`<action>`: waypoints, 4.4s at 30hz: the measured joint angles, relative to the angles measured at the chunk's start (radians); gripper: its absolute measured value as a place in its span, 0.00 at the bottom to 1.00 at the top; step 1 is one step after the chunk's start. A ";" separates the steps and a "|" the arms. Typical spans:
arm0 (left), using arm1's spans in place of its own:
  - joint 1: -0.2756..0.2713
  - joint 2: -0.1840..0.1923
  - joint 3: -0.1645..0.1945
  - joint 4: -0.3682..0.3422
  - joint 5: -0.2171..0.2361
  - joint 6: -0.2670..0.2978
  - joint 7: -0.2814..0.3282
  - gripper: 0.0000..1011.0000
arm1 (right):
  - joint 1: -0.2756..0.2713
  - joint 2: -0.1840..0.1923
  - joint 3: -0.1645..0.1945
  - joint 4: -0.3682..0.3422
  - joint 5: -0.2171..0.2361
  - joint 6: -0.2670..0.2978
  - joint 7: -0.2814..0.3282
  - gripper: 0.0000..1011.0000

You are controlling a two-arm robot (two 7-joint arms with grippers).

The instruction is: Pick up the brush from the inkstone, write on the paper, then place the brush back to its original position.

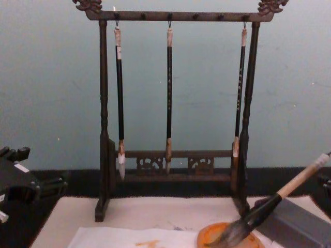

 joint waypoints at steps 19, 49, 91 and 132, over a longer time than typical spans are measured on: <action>0.000 0.000 0.000 0.000 0.000 0.000 0.000 1.00 | 0.000 0.000 0.000 0.000 0.000 0.000 0.000 0.99; 0.000 0.000 0.000 0.000 0.000 0.000 0.000 1.00 | 0.000 0.000 0.000 0.000 0.000 0.000 0.000 0.99; 0.000 0.000 0.000 0.000 0.000 0.000 0.000 1.00 | -0.087 -0.161 0.319 -0.017 0.886 0.409 0.369 0.99; 0.000 0.000 0.000 0.000 0.000 0.000 0.000 1.00 | 0.277 -0.269 0.195 0.450 1.015 0.474 0.388 0.99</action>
